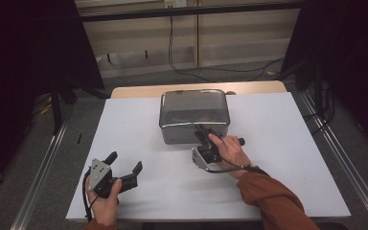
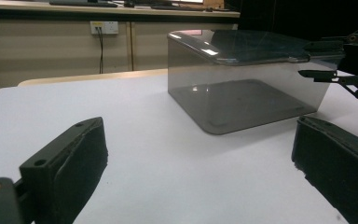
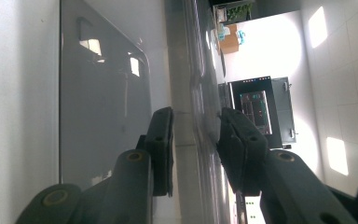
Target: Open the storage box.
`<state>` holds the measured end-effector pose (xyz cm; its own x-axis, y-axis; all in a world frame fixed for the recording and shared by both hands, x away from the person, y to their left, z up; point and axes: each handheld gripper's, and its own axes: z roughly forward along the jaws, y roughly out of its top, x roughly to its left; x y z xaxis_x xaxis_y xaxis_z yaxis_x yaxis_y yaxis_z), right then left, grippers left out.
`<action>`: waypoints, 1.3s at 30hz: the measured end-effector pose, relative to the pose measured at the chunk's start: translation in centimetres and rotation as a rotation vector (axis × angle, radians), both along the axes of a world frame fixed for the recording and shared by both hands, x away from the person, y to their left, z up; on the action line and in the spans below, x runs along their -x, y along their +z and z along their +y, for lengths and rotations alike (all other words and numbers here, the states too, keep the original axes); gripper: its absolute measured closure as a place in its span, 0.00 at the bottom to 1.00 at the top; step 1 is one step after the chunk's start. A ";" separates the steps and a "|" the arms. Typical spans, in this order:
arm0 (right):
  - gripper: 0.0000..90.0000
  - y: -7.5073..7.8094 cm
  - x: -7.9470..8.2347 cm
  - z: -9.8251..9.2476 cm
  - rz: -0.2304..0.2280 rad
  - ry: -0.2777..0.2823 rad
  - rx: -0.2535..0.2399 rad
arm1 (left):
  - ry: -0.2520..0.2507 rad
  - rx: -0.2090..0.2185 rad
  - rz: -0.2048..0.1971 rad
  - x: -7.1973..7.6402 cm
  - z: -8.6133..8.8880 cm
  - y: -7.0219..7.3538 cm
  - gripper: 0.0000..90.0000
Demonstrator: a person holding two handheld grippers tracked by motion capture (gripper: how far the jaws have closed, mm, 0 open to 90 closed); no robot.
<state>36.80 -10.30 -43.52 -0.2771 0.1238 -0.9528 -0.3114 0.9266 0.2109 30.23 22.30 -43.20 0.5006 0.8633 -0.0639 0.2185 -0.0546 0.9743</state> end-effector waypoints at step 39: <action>0.88 1.1 0.1 0.2 -0.011 0.017 0.002 | -0.128 -0.007 -0.011 -3.3 -1.7 1.1 0.05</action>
<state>36.68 -10.12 -42.39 -0.2683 0.1171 -0.9562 -0.3292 0.9217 0.2053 33.49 20.58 -42.14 0.6073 0.7928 -0.0518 0.1981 -0.0880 0.9762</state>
